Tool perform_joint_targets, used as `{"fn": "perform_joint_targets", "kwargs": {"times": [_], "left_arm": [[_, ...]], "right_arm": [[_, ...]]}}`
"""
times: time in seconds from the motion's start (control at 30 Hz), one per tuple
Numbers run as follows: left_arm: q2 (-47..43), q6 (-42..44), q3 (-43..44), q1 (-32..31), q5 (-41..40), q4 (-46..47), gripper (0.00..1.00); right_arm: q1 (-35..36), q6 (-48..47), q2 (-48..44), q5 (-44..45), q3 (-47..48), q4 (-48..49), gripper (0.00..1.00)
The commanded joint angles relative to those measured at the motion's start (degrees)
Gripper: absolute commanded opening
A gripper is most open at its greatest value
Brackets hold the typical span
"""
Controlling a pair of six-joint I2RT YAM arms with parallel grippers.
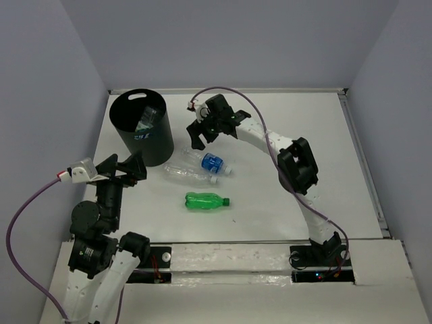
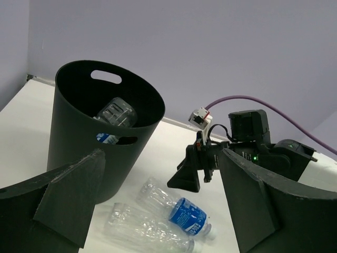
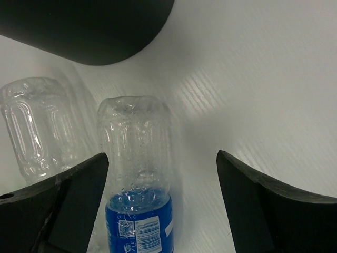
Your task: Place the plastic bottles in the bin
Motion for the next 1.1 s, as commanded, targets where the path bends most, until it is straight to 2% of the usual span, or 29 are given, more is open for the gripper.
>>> {"fn": "perform_joint_targets", "kwargs": {"times": [0.0,0.37,0.47,0.63,0.67,0.83,0.97,1.07], "left_arm": [[1.1,0.4,0.2,0.3,0.5,2.8,0.99],[0.8,0.6,0.1,0.2,0.5,2.7,0.99],[0.7,0.6,0.1,0.2,0.6,2.8,0.99],[0.5,0.6,0.2,0.2,0.4,2.7,0.99],[0.5,0.6,0.1,0.3,0.5,2.7,0.99],[0.3,0.6,0.2,0.2,0.4,2.6,0.99],[0.2,0.6,0.2,0.2,0.4,2.7,0.99],[0.2,0.6,0.2,0.3,0.4,2.8,0.99]], "right_arm": [[1.0,-0.3,1.7,-4.0,5.2,-1.3,0.89],[1.6,-0.1,9.0,-5.1,9.9,-4.2,0.90],[2.1,-0.4,10.4,-2.9,11.3,-4.3,0.85],[2.1,-3.3,10.8,6.8,11.4,-4.2,0.77],[2.1,-4.3,10.5,8.1,11.2,-3.9,0.71],[0.8,-5.4,7.8,12.2,9.2,-1.9,0.54],[0.8,-4.8,2.4,15.7,8.0,2.9,0.54],[0.8,-2.2,-2.6,14.6,9.9,6.6,0.53]]}}
